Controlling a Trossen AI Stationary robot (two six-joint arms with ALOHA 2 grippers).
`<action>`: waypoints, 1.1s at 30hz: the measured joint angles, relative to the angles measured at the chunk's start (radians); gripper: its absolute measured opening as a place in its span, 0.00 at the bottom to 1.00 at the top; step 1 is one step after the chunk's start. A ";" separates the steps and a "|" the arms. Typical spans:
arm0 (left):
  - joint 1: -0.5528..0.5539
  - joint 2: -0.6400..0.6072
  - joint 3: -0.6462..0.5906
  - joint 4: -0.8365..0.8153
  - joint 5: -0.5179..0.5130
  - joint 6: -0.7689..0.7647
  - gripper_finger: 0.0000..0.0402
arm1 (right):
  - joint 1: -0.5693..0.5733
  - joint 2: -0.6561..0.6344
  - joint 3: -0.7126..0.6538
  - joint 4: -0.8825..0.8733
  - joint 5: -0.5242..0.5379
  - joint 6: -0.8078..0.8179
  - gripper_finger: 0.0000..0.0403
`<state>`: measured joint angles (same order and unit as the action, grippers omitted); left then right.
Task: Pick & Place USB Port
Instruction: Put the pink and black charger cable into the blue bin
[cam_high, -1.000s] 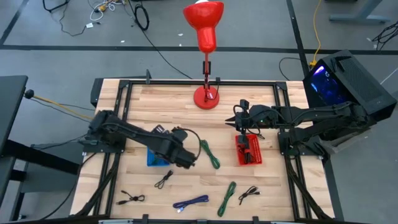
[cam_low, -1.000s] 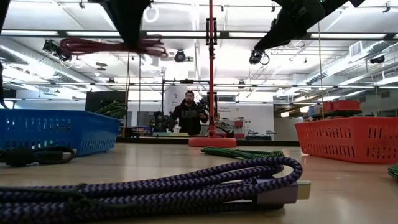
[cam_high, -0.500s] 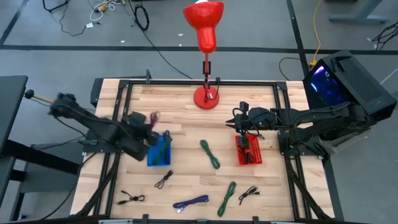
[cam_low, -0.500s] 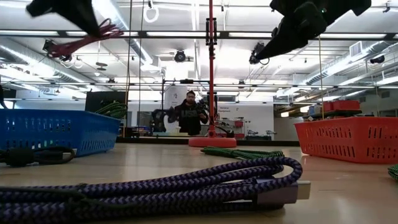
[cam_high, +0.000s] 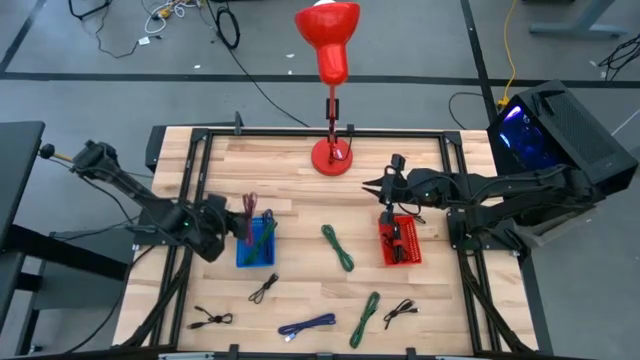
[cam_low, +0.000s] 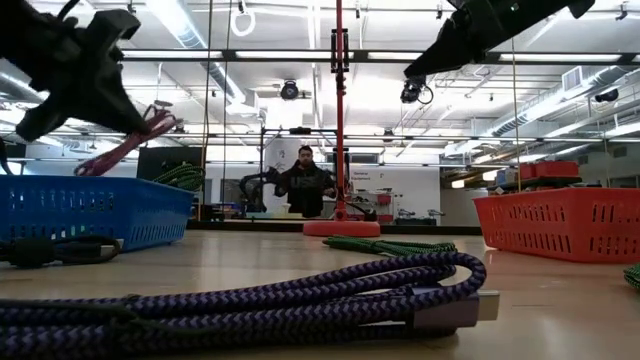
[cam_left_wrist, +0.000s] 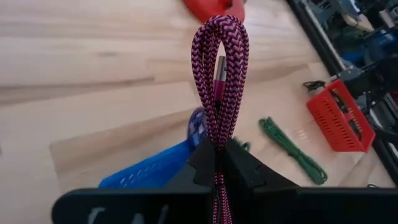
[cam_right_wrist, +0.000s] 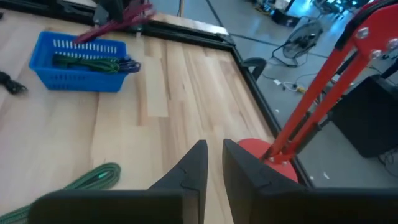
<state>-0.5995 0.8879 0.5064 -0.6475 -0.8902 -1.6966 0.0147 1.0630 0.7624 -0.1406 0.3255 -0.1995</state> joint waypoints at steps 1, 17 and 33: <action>-0.003 0.003 -0.013 0.022 -0.001 -0.001 0.03 | 0.000 -0.003 0.000 -0.001 0.001 0.000 0.13; -0.050 0.103 -0.058 0.126 0.075 -0.077 0.03 | 0.000 -0.008 0.000 0.044 0.007 -0.001 0.13; -0.047 0.212 -0.058 0.125 0.123 -0.172 0.15 | 0.000 -0.007 0.000 0.052 0.007 -0.001 0.13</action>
<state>-0.6464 1.0996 0.4484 -0.5221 -0.7671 -1.8690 0.0147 1.0557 0.7624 -0.0891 0.3325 -0.2005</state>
